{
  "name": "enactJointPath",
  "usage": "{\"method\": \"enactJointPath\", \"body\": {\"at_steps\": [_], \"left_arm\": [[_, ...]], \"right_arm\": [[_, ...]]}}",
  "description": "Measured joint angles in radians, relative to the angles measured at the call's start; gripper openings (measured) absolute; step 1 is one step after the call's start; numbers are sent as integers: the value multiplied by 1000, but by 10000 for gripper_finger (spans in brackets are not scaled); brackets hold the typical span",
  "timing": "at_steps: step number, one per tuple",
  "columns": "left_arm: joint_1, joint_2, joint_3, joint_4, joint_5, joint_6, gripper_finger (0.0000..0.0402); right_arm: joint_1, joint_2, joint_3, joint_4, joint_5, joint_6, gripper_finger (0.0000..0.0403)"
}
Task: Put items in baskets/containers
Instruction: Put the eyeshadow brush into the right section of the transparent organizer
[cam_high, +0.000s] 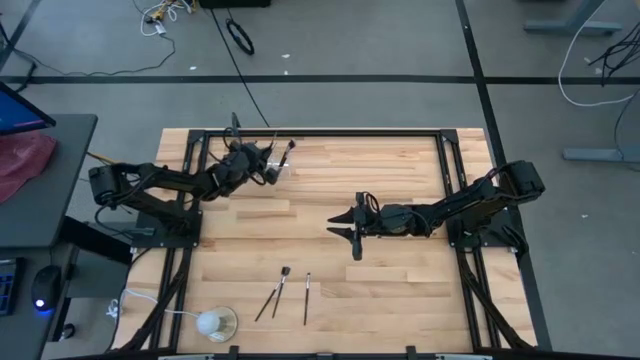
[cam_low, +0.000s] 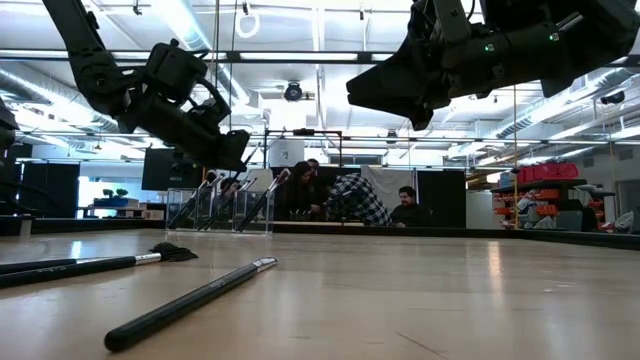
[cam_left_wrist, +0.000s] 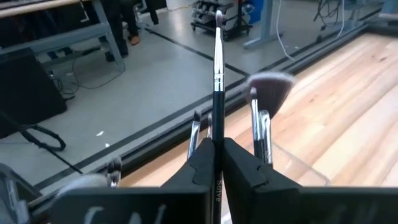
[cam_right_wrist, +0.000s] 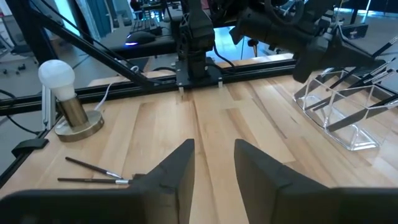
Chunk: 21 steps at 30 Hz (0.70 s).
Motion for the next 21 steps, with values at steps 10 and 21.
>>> {"method": "enactJointPath", "body": {"at_steps": [10,21], "left_arm": [[0,0,0,-64,0,-45,27],[0,0,0,-114,44,-104,40]], "right_arm": [[0,0,0,-1,0,0,114],[0,0,0,-1,0,0,114]]}}
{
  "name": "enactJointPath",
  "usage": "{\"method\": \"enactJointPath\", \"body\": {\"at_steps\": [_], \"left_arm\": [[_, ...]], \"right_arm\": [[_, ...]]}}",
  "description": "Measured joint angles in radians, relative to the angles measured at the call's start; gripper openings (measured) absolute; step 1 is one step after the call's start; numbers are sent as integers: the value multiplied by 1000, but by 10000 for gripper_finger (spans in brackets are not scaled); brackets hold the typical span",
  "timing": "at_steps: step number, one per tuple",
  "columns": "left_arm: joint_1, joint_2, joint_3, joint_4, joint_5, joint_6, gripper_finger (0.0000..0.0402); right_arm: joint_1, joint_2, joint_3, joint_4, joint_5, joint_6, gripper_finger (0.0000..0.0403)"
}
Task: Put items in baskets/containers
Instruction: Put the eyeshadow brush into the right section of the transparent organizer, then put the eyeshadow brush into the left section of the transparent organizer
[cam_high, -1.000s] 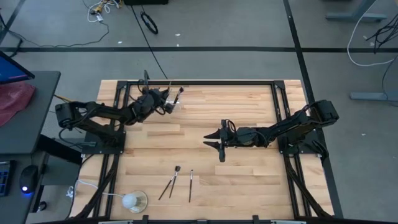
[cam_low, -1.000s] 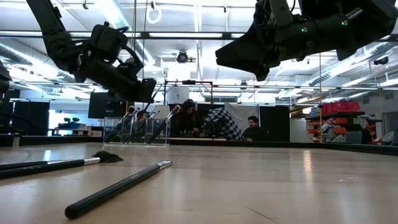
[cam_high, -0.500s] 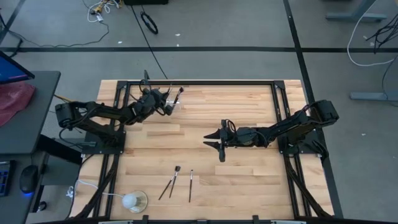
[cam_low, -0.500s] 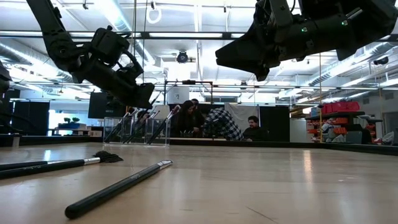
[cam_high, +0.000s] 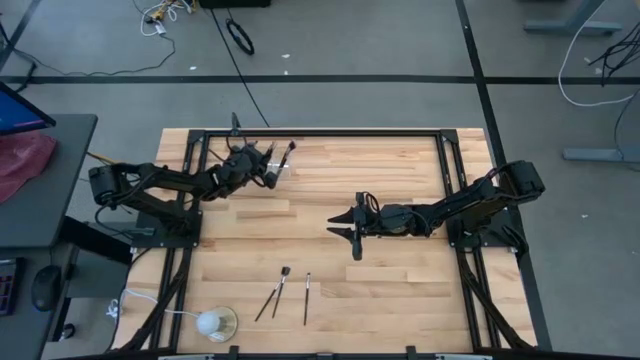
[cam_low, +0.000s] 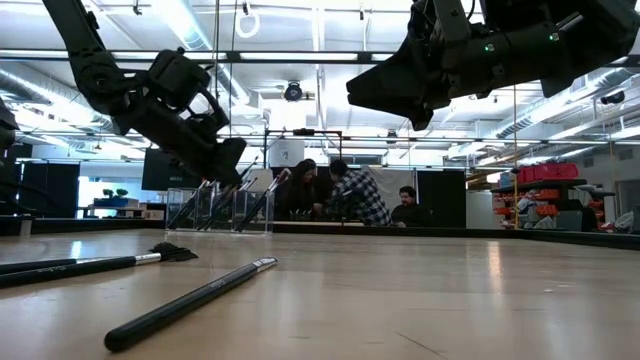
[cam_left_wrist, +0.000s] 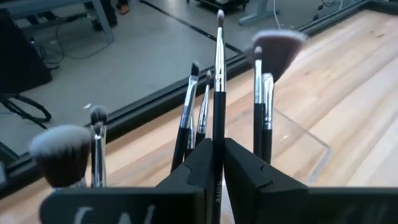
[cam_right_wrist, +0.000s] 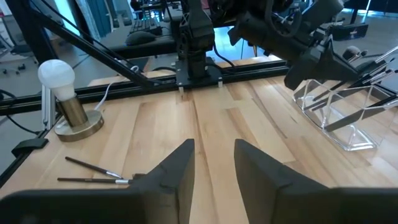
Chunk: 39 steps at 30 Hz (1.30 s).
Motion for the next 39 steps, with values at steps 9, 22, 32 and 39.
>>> {"method": "enactJointPath", "body": {"at_steps": [9,22,32,39], "left_arm": [[2,0,0,-76,0,-12,50],[-11,-91,50,-49,-36,89,96],[-345,-233,114,-89,-69,410,91],[-788,-194,114,-103,-256,518,93]], "right_arm": [[0,0,0,0,0,-3,114],[0,0,0,-6,0,-3,114],[0,0,0,-35,1,21,114],[0,0,0,-35,3,23,114]]}}
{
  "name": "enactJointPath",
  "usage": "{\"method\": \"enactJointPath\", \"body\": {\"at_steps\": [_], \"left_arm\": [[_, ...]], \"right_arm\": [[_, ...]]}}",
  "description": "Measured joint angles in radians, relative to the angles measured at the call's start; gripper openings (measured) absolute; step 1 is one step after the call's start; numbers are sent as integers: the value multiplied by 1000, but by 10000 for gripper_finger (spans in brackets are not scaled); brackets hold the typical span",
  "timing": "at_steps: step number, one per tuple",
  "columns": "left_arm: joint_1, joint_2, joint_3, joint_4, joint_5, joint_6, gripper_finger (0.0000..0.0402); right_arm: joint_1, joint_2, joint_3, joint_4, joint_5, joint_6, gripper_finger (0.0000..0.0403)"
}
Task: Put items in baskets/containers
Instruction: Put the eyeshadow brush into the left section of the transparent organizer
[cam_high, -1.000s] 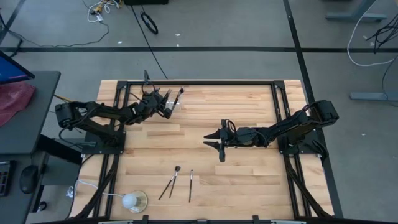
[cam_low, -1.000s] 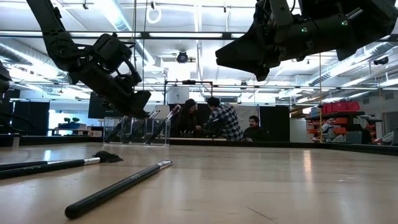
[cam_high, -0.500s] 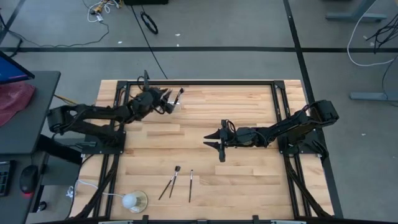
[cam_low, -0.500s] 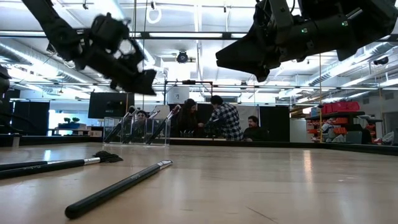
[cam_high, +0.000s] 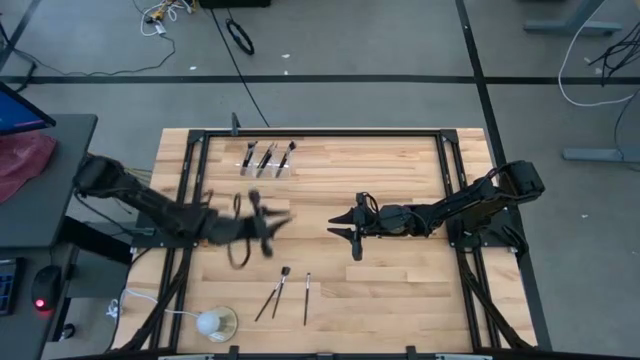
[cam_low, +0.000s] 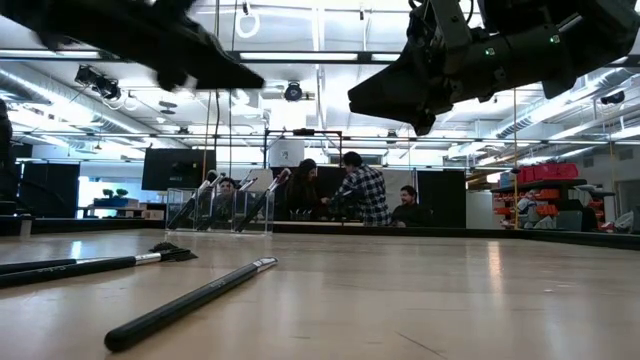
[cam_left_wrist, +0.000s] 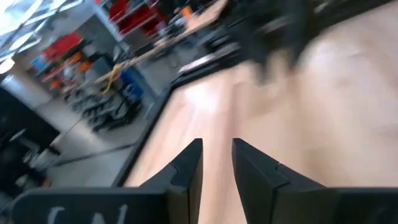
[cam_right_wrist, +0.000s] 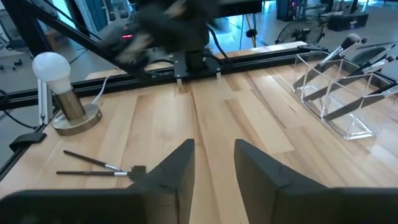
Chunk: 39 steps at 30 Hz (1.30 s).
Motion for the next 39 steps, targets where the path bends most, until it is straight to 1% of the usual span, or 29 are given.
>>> {"method": "enactJointPath", "body": {"at_steps": [4,7,10,13,15,19,22,24,28,31,33,37,39], "left_arm": [[-233,63,8,3,-149,-82,114],[-358,149,52,-6,-229,-158,139],[-436,253,117,-103,-286,-261,171],[-473,333,190,-248,-295,-469,203],[-486,371,228,-361,-270,-640,221],[-497,401,269,-547,-136,-956,245],[-498,404,269,-629,-34,-1147,249],[-498,404,269,-655,14,-1229,248],[-499,404,269,-658,35,-1283,242],[-499,416,269,-648,35,-1286,242],[-499,445,269,-633,37,-1285,241],[-499,515,269,-591,74,-1287,241],[-499,540,269,-588,83,-1314,241]], "right_arm": [[0,0,0,3,1,0,114],[0,0,0,4,1,0,114],[0,0,0,7,1,0,114],[0,0,0,7,1,0,114],[0,0,0,7,1,0,114],[0,0,0,7,1,0,114],[0,0,0,7,1,0,114],[0,0,0,7,1,-2,114],[0,0,0,7,1,-15,114],[0,0,0,7,1,-22,114],[0,0,0,6,1,-23,114],[0,0,0,6,1,-23,114],[0,0,0,6,1,-23,114]]}}
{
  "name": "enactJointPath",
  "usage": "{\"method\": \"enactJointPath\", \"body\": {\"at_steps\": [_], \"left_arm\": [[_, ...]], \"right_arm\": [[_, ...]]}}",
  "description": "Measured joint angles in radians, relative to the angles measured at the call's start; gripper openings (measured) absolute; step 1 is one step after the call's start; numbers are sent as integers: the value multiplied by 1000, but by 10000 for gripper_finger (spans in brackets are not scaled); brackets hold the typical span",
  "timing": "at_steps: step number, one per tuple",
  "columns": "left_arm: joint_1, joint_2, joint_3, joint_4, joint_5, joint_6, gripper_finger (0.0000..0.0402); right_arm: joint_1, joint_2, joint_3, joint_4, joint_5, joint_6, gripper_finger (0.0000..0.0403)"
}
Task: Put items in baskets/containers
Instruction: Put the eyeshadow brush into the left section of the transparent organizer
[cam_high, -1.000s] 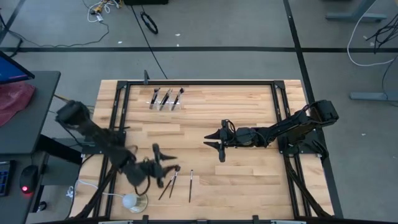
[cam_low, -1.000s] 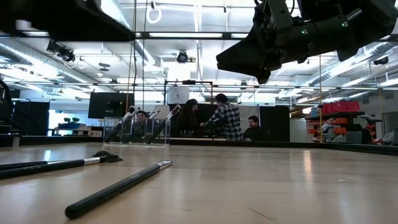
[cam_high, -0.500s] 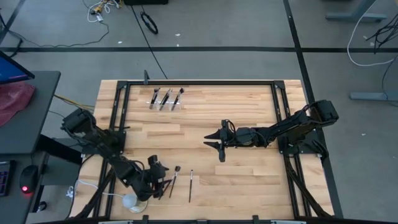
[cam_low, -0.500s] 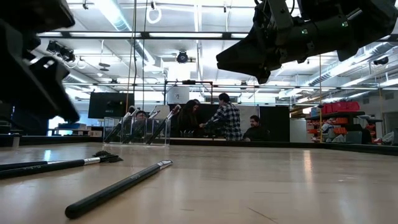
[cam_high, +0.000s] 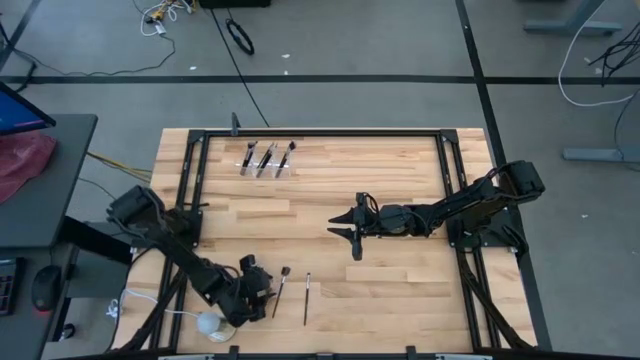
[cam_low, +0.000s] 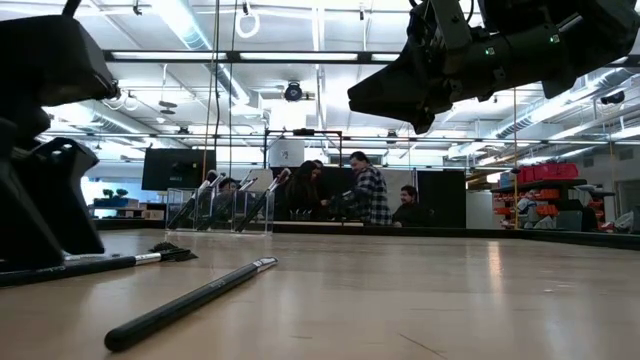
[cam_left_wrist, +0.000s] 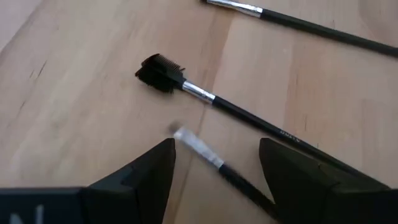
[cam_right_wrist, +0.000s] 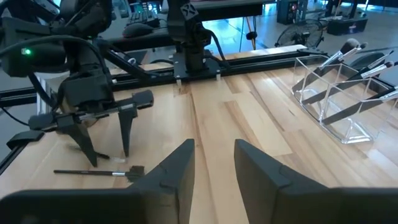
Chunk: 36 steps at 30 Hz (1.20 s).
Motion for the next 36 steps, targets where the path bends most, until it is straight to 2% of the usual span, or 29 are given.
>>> {"method": "enactJointPath", "body": {"at_steps": [4,11,17,31,36], "left_arm": [[-9,25,4,-20,-15,-35,238],[-18,28,7,-178,-27,-151,208],[-20,24,-45,-156,-50,-218,173],[-19,23,-69,-167,-83,-234,32],[-16,23,-69,-173,-89,-232,13]], "right_arm": [[0,0,0,0,0,0,114],[0,0,0,0,0,-2,114],[0,0,0,0,0,-3,114],[0,0,0,0,0,-4,114],[0,0,0,0,0,-4,114]]}}
